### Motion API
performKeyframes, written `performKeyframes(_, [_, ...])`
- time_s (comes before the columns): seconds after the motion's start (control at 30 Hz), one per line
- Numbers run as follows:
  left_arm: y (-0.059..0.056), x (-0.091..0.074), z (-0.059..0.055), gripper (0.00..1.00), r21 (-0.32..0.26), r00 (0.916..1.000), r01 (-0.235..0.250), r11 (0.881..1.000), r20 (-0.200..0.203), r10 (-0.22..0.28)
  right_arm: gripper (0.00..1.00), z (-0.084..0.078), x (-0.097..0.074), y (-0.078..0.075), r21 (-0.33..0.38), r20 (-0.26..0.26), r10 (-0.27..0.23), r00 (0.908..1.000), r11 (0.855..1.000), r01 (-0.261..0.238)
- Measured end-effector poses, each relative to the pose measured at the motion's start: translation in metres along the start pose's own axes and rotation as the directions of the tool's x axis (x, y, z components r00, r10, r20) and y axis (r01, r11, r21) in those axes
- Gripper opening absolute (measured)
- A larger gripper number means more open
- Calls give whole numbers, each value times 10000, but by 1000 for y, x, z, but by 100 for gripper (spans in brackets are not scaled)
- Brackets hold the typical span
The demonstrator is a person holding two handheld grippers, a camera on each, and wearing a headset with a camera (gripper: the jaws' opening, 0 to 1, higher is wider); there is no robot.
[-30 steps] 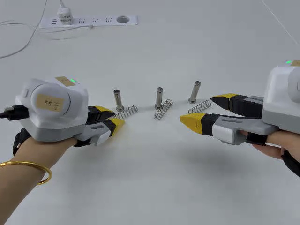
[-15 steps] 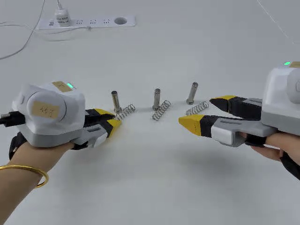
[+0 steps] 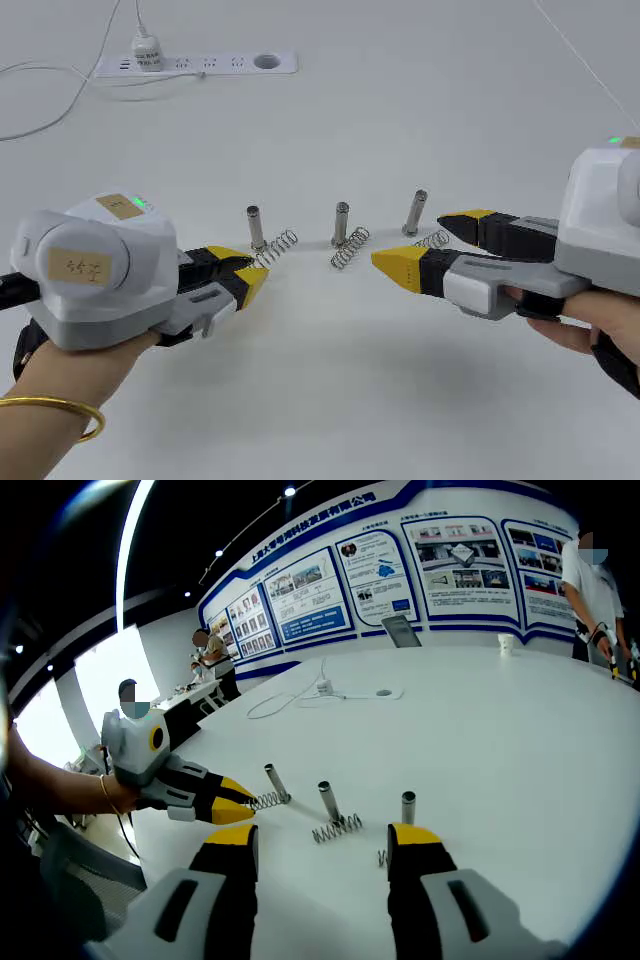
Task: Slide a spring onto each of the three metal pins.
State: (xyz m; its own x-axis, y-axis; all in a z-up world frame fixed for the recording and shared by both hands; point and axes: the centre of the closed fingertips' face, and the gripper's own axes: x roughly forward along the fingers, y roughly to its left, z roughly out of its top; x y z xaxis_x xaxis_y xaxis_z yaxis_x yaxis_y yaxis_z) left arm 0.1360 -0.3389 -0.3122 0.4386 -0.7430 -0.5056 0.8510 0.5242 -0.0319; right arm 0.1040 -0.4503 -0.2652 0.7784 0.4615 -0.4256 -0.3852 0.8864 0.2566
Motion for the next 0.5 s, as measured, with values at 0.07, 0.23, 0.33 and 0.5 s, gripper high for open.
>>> performKeyframes(0.07, [-4,-3,5,10,-66,9997,14,10000,225,-12,51,2,2,4,216,63,114,9999,9997,-116])
performKeyframes(0.23, [-16,-14,19,10,192,9973,-165,9997,725,150,50,9,4,14,811,450,370,9983,9959,-406])
performKeyframes(0.33, [-20,-20,26,10,365,9949,-274,9990,984,237,46,17,5,23,1098,882,643,9940,9912,-739])
performKeyframes(0.5, [-23,-28,40,10,153,9872,-398,9991,1549,369,44,23,9,34,1737,1191,1019,9876,9772,-1217])
